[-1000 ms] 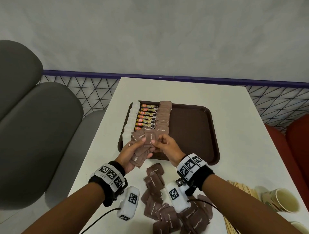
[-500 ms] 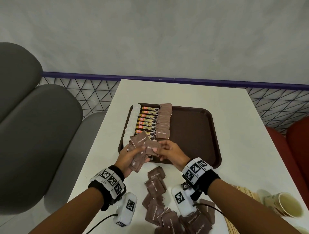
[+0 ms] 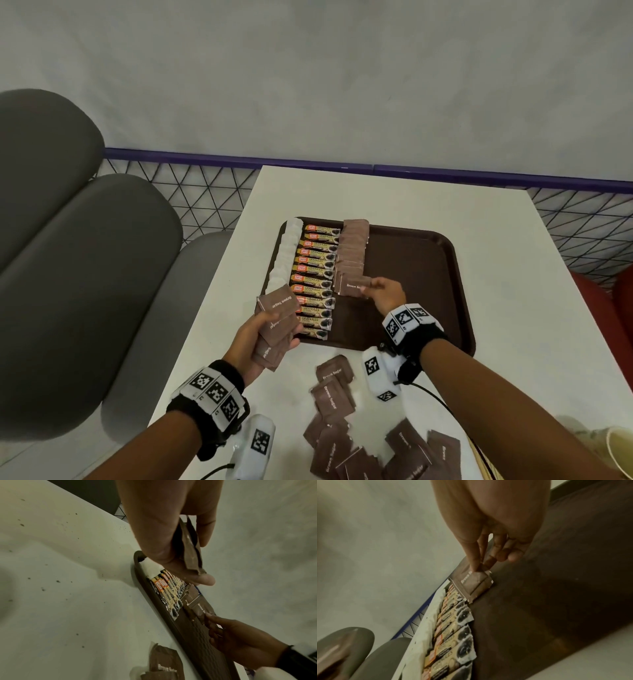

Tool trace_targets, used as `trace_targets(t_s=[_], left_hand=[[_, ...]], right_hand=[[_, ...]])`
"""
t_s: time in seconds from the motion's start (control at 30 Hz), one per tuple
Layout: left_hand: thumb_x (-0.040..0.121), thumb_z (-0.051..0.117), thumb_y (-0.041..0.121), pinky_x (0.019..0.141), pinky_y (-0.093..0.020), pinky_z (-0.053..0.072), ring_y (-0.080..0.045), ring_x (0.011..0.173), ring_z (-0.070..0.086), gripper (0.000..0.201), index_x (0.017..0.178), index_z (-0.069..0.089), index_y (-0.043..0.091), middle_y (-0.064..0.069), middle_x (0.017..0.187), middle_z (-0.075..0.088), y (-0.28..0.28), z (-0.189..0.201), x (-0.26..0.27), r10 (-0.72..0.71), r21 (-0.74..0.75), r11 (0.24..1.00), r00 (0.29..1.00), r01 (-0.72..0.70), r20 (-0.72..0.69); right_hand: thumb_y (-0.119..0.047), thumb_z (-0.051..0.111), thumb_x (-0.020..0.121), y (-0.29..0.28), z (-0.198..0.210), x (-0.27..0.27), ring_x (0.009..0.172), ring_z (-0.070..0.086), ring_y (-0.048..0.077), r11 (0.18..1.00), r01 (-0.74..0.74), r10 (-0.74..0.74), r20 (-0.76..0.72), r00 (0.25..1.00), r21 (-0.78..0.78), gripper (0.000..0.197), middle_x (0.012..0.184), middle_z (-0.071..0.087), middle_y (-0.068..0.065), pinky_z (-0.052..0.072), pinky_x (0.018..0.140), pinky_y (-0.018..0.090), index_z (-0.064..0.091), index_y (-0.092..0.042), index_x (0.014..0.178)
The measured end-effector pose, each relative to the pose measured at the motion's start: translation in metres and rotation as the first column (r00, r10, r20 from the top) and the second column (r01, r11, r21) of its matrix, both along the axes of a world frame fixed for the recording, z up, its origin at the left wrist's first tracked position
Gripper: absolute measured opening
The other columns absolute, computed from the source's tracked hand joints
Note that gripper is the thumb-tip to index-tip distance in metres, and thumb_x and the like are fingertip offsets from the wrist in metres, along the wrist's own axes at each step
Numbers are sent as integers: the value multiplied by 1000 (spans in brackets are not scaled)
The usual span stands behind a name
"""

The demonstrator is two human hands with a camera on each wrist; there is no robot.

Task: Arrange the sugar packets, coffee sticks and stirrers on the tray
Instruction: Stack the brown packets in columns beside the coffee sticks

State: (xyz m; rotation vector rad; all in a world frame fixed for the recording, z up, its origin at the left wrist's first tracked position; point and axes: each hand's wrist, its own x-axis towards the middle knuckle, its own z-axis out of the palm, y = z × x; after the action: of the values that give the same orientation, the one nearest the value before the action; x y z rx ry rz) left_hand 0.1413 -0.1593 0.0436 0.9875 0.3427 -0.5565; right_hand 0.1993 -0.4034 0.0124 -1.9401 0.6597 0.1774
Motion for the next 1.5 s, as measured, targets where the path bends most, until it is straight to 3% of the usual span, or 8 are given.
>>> trace_targets(t_s=[0.13,0.33,0.47,0.67,0.8,0.97,1.2,1.5], left_hand=[[80,58,15,69,-33,55,-25,90,64,32,113,60,15,-13,104,66,7,-1,-1,-1,-5,1000,1000,1,-5],[86,54,15,78,-39,53,-26,93,62,31,117,59,16,-11,101,67,16,-6,-3,-9,16,1000,1000,9,-9],[80,60,12,74,-37,55,-24,85,63,35,115,60,12,-15,99,66,15,-5,-4,-22,9,1000,1000,22,-4],[87,53,0,60,-32,55,-23,79,66,31,116,59,8,-18,99,66,12,-5,-4,-6,24,1000,1000,6,-21],[85,55,-5,56,-31,54,-24,77,66,31,114,60,6,-18,98,68,7,-4,-2,8,28,1000,1000,-8,-9],[81,58,-8,52,-29,51,-24,74,63,33,112,59,5,-18,93,67,-4,-2,-1,22,21,1000,1000,-23,21],[83,56,-10,53,-29,52,-21,69,63,31,112,59,1,-16,86,66,-17,0,-2,3,-3,1000,998,-3,65],[83,58,-7,57,-32,55,-22,70,65,28,109,57,2,-16,85,64,-15,-3,2,-7,15,1000,998,7,56]], right_hand=[[-12,66,83,11,-3,4,87,52,19,999,-18,15,-72,997,-42,19,97,60,8,38,76,22,65,-4,100],[-19,64,81,24,-17,11,101,56,31,979,-13,-11,-117,993,-202,18,111,60,15,48,89,36,53,-23,68],[-21,58,85,25,-17,9,110,48,33,958,-23,-21,-150,988,-285,12,117,52,17,41,95,35,63,-16,96],[-16,63,83,24,-11,6,109,47,32,945,28,-51,-62,997,-326,17,91,52,5,38,95,39,57,-14,98],[-22,71,75,20,-14,5,112,41,28,926,53,-36,53,998,-374,44,112,56,9,36,91,37,49,-13,112],[-24,70,79,33,5,-5,99,43,16,999,-43,36,209,977,31,31,95,55,2,39,79,26,54,-12,104],[-31,68,81,57,21,-27,82,53,11,815,-477,479,82,874,327,18,87,56,-4,41,63,20,53,-21,85],[8,51,85,46,30,-14,79,62,21,808,-162,100,139,985,566,18,105,55,12,55,61,27,45,-6,95]])
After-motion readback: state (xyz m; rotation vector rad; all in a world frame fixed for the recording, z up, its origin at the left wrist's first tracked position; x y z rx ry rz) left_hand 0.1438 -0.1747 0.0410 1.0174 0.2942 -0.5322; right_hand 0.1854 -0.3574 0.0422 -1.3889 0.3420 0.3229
